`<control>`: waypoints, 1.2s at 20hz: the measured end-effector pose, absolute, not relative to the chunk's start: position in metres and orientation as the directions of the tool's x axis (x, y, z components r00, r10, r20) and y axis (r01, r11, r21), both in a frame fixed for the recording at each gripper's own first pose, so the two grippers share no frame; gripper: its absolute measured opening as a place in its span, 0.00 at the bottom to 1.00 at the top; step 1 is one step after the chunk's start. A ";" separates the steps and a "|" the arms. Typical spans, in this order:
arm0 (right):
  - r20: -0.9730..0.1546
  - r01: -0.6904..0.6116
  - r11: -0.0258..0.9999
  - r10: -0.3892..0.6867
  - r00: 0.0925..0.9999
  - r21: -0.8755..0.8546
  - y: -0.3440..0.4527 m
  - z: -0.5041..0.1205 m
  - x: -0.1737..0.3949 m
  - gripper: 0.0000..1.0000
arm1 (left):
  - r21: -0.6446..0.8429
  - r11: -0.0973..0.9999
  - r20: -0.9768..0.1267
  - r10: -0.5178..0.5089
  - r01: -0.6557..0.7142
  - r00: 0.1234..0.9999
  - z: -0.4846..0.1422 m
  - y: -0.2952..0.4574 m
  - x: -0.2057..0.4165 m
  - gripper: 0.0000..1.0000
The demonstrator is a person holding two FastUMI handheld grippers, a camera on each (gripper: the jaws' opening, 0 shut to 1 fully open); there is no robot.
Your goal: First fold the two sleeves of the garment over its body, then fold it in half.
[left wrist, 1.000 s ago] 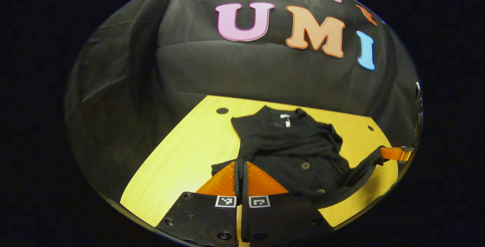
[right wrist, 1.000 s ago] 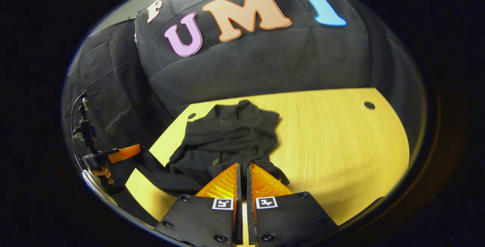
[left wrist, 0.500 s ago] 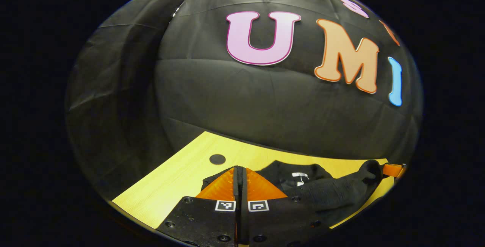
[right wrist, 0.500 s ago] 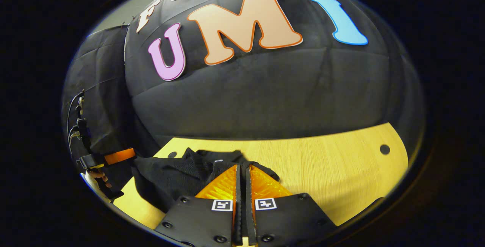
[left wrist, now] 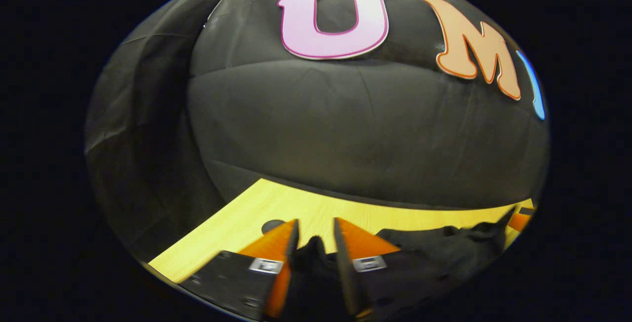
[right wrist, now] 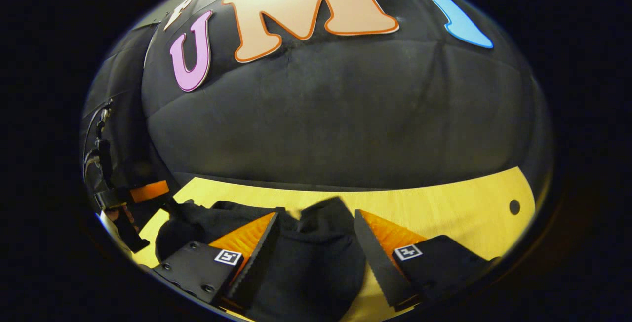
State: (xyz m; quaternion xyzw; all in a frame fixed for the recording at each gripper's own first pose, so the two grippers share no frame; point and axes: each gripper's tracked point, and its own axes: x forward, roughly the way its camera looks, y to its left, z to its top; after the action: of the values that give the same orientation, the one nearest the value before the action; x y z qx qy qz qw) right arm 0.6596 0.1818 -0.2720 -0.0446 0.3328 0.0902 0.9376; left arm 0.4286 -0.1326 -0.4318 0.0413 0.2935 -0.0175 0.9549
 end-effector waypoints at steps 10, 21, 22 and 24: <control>-0.260 -0.217 0.974 0.192 0.946 -0.068 0.198 -0.040 0.581 1.00 | -0.048 0.996 -0.112 -0.073 0.068 0.991 -0.157 -0.146 0.389 0.92; -0.096 -0.327 0.944 0.321 0.942 -0.048 0.273 0.029 0.353 0.94 | -0.219 0.971 -0.201 -0.146 0.101 0.969 -0.137 -0.120 0.200 0.92; -0.092 -0.320 0.947 0.316 0.944 -0.031 0.275 0.026 0.349 0.96 | -0.174 0.982 -0.207 -0.111 0.075 0.972 -0.140 -0.105 0.194 0.93; -0.094 -0.340 0.941 0.338 0.936 -0.005 0.289 0.018 0.338 0.96 | -0.111 0.992 -0.227 -0.081 0.057 0.971 -0.144 -0.087 0.189 0.90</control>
State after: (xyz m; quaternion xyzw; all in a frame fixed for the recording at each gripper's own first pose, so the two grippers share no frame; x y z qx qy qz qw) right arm 0.3375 0.2892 0.0183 -0.0104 0.0462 0.1721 0.9839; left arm 0.1887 -0.0873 -0.1437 -0.0520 0.1163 -0.0347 0.9912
